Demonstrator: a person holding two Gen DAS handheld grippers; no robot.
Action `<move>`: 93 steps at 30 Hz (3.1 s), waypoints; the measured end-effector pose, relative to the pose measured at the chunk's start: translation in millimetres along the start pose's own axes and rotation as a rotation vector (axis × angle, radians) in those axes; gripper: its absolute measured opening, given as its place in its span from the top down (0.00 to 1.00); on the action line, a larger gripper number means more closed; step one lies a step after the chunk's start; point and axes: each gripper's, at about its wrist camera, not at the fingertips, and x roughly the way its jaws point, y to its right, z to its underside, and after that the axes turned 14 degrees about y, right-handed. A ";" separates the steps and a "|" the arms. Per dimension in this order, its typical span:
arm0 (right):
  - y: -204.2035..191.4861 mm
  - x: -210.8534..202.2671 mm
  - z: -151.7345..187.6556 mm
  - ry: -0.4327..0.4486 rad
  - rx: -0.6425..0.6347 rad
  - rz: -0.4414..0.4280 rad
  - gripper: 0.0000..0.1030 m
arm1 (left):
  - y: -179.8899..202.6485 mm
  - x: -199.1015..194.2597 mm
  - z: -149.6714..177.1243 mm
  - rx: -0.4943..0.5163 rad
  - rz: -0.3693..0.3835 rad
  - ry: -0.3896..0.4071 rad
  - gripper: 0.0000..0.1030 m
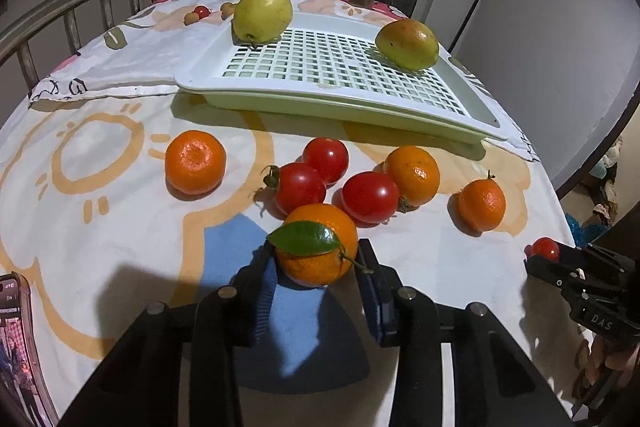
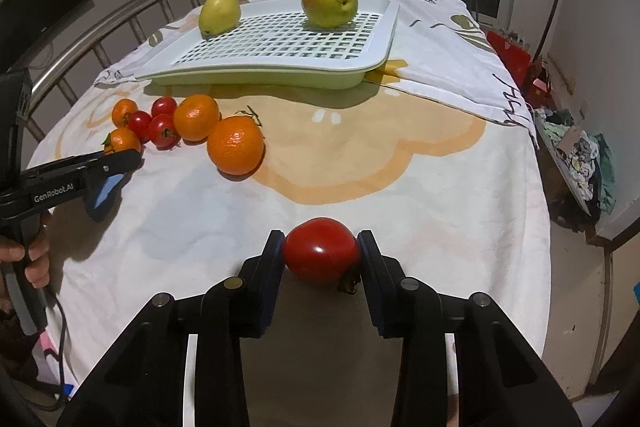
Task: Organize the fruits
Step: 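Carry the tangerine and the tomato in both tools toward the white tray, then lower the tangerine and tomato onto the tray and open both tools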
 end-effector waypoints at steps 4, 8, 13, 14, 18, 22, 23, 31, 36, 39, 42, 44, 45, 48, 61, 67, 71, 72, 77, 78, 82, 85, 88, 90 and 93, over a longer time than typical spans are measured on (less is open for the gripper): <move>-5.7 -3.6 -1.2 0.007 -0.009 -0.028 0.66 | -0.9 -6.1 1.6 -0.017 0.025 -0.002 0.61; -15.0 -6.8 -4.9 0.014 -0.029 -0.063 0.66 | -0.4 -15.2 2.9 -0.026 0.052 0.007 0.61; -28.5 -7.1 -8.7 0.010 -0.046 -0.110 0.66 | 1.2 -28.2 6.4 -0.039 0.087 0.017 0.61; -31.1 -6.9 -9.1 0.008 -0.044 -0.124 0.66 | 1.0 -31.3 7.9 -0.043 0.096 0.021 0.61; -38.4 -6.7 -8.5 0.005 -0.038 -0.165 0.66 | -1.3 -41.2 13.5 -0.059 0.105 0.023 0.61; -39.6 -6.8 -6.9 0.009 -0.025 -0.195 0.66 | 2.7 -49.1 19.0 -0.047 0.101 0.029 0.61; -39.2 -6.3 -6.4 0.008 -0.022 -0.197 0.66 | 6.3 -50.1 20.2 -0.033 0.102 0.031 0.61; -40.0 -6.5 -6.5 0.002 -0.018 -0.209 0.66 | 25.6 -49.3 21.7 0.029 0.127 0.031 0.61; -41.4 -8.1 -8.1 0.007 -0.026 -0.211 0.66 | 27.9 -50.7 20.2 0.034 0.133 0.035 0.61; -42.4 -9.2 -9.9 0.011 -0.030 -0.212 0.66 | 29.7 -52.9 18.7 0.037 0.139 0.040 0.61; -43.2 -11.7 -15.1 0.021 -0.037 -0.217 0.66 | 32.9 -55.3 15.0 0.047 0.144 0.048 0.61; -42.8 -13.9 -18.8 0.032 -0.040 -0.219 0.66 | 34.8 -57.5 10.6 0.055 0.148 0.057 0.61; -42.4 -14.4 -20.6 0.037 -0.041 -0.219 0.66 | 35.9 -58.8 8.1 0.058 0.151 0.063 0.61; -39.9 -17.7 -28.3 0.056 -0.036 -0.223 0.66 | 37.8 -62.4 1.2 0.068 0.156 0.082 0.61; -28.9 -26.5 -67.2 0.125 -0.045 -0.224 0.66 | 34.8 -74.0 -39.4 0.084 0.172 0.137 0.61; -25.7 -25.7 -84.8 0.146 -0.044 -0.237 0.66 | 29.2 -73.0 -65.4 0.067 0.164 0.160 0.61; -21.7 -23.1 -94.5 0.146 -0.029 -0.257 0.66 | 25.0 -67.3 -79.2 0.052 0.169 0.151 0.61; -21.4 -22.3 -96.6 0.144 -0.029 -0.262 0.66 | 24.4 -64.8 -82.9 0.050 0.168 0.146 0.61; -22.3 -14.0 -111.8 0.143 -0.040 -0.270 0.66 | 24.4 -45.4 -99.0 0.039 0.162 0.099 0.61; -22.7 -11.3 -113.4 0.140 -0.042 -0.270 0.66 | 26.5 -40.5 -101.2 0.048 0.155 0.091 0.61; -21.4 7.8 -126.6 0.114 -0.043 -0.262 0.66 | 37.1 -18.2 -112.5 0.074 0.147 0.053 0.61; -17.9 22.7 -134.3 0.091 -0.029 -0.252 0.66 | 45.0 -2.1 -120.3 0.090 0.141 0.030 0.61; -15.4 37.5 -141.8 0.071 -0.022 -0.236 0.66 | 49.5 9.0 -127.0 0.109 0.131 0.017 0.61; -15.1 47.0 -145.8 0.056 -0.021 -0.227 0.66 | 50.6 17.7 -131.8 0.107 0.130 0.004 0.61; -15.1 61.7 -152.9 0.044 -0.030 -0.206 0.66 | 50.4 31.4 -138.4 0.100 0.124 -0.012 0.61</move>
